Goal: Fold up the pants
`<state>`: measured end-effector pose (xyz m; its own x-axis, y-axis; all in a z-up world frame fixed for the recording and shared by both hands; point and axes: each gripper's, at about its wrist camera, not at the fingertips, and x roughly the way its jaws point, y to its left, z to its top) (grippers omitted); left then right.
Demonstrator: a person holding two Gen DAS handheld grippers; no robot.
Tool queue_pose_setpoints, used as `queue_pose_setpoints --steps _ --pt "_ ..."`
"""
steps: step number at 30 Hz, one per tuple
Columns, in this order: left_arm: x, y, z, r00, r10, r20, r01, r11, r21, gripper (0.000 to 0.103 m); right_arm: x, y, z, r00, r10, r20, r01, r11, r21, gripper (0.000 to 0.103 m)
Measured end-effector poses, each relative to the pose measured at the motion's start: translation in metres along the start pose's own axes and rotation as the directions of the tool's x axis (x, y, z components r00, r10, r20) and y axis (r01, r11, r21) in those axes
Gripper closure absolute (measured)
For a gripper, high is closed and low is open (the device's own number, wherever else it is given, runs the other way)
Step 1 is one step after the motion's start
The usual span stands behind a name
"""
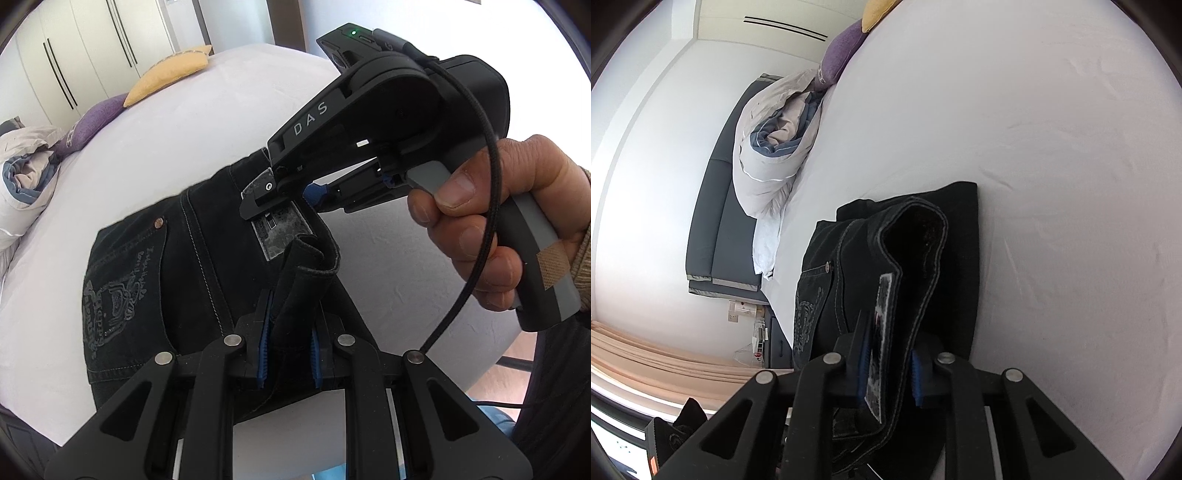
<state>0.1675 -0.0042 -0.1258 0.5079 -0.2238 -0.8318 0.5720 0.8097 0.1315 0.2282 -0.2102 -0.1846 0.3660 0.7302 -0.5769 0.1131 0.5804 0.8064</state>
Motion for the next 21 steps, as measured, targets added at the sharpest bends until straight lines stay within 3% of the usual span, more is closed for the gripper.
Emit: queue_pose_setpoints --steps 3,6,7,8,10,13,17,21 --pt "0.022 0.005 -0.011 0.998 -0.003 -0.055 0.003 1.000 -0.003 0.085 0.008 -0.012 -0.001 0.999 -0.026 -0.026 0.026 0.999 0.020 0.083" --pt "0.024 0.011 -0.018 0.999 -0.015 -0.041 0.014 1.000 -0.019 0.076 0.006 -0.019 -0.003 1.000 0.003 -0.019 -0.002 0.999 0.041 0.075" --pt "0.021 0.016 -0.019 0.998 -0.048 -0.039 0.047 0.998 -0.037 0.061 0.002 -0.020 -0.003 1.000 0.007 -0.011 -0.006 0.999 0.044 0.070" --pt "0.018 0.021 -0.021 0.996 -0.078 -0.034 0.076 0.995 -0.057 0.037 -0.003 -0.021 -0.002 1.000 0.005 0.006 -0.005 0.999 0.046 0.067" --pt "0.006 0.033 -0.026 0.991 -0.132 -0.005 0.131 0.987 -0.088 0.021 -0.017 -0.024 0.002 0.999 0.001 0.038 -0.004 0.998 0.060 0.063" --pt "-0.014 0.056 -0.034 0.988 -0.152 0.024 0.154 0.982 -0.111 0.021 -0.044 -0.024 0.010 0.995 -0.016 0.103 0.009 0.998 0.069 0.058" --pt "-0.036 0.109 -0.036 0.984 -0.149 0.095 0.165 0.967 -0.195 0.021 -0.060 0.002 0.015 0.979 0.162 0.126 -0.163 0.987 -0.009 0.058" --pt "-0.036 0.169 -0.027 0.986 -0.079 0.144 0.117 0.953 -0.278 0.021 -0.032 0.028 0.020 0.954 0.295 0.045 -0.293 0.955 -0.048 0.058"
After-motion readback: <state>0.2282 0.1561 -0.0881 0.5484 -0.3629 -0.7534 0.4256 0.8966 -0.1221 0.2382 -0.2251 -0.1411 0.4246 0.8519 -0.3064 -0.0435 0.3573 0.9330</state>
